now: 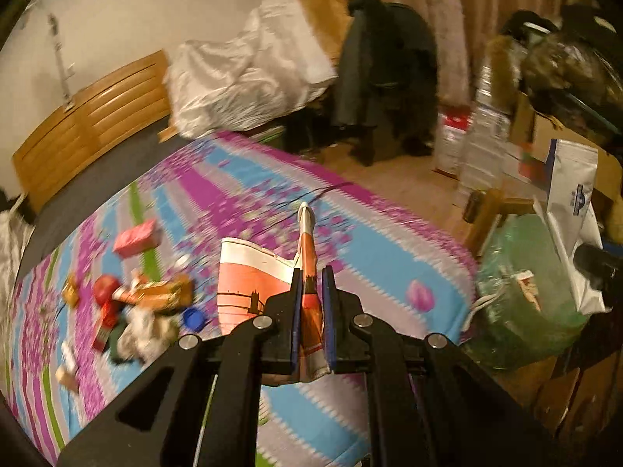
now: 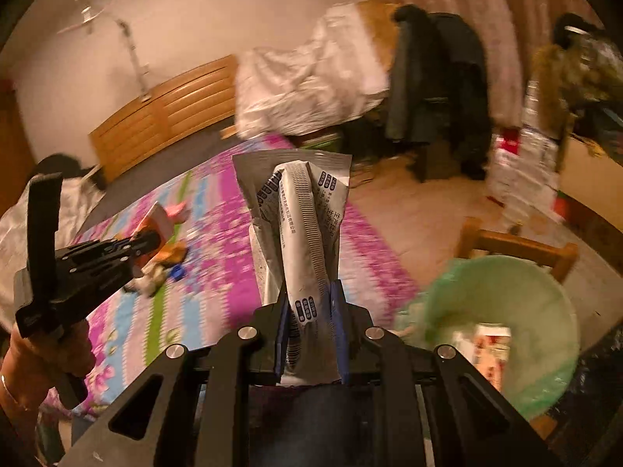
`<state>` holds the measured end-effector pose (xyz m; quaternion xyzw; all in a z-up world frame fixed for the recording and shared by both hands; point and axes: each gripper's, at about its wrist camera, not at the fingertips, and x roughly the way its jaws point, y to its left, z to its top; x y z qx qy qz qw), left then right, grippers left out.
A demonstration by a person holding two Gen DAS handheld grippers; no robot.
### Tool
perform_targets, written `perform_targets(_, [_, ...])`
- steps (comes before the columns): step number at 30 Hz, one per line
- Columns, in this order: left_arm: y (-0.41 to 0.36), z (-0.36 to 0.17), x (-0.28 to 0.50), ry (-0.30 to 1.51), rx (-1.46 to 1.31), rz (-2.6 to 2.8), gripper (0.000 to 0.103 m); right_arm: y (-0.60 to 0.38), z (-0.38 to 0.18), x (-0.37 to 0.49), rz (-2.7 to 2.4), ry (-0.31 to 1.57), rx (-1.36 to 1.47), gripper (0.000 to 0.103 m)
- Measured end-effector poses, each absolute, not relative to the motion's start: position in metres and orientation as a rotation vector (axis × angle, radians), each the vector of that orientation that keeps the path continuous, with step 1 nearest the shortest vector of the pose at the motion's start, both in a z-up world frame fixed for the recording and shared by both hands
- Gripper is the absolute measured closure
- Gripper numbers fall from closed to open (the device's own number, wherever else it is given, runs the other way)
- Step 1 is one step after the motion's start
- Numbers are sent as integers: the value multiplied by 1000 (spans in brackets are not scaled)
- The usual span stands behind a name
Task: Collect trash
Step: 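Carry both wrappers over the green bin and open both grippers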
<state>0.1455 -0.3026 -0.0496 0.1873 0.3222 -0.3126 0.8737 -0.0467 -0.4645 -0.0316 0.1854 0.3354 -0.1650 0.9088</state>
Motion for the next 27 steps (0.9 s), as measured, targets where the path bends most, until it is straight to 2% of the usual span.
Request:
perform_targets(12, [-413,-60,119,648,519,-855,95,-560,-42,-108,-621,673,425,82])
perform_targets(27, [-514,-78,62,634,640,-1069,95,-612,-66,-154,-834,766,459,82])
